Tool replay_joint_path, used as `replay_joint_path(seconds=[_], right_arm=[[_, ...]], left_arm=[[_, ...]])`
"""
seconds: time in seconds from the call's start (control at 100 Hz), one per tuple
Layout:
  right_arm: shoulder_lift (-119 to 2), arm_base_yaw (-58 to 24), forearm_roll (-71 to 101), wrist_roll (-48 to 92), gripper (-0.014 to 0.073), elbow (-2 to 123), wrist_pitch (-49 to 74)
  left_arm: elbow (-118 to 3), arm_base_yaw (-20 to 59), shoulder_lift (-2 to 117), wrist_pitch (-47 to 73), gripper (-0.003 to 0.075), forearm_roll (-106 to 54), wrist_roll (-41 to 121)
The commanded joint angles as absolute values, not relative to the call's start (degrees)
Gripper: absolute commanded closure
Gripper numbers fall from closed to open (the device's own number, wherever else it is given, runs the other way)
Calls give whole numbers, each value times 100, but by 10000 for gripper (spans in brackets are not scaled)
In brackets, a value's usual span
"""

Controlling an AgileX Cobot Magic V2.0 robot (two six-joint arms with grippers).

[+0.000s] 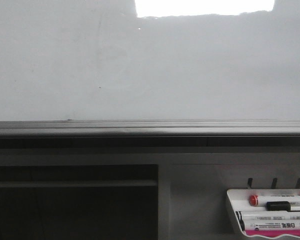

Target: Write number 2 on whiteboard

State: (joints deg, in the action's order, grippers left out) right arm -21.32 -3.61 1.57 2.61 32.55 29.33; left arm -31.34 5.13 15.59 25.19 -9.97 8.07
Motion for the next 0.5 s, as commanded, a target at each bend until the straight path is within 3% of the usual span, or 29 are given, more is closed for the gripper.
replay_joint_path(seconds=[0.0,0.2,0.27,0.36,0.49], right_arm=[[-2317,-314,305,331,660,3462,2493],[-2340,-314,305,331,660,3462,2515],[-2340,-314,305,331,658,3462,2595],[-2388,-314,282,342,612,3462,2736],[-2447,-314,282,344,424,3462,2814]], left_arm=[[-3311,505,1703,2086,740,-1107,751],[-3216,505,1725,2101,739,-1096,751],[-3174,505,1725,2101,705,-1096,751],[-3165,505,1725,2101,560,-1089,751],[-3165,505,1755,2024,305,-1089,751]])
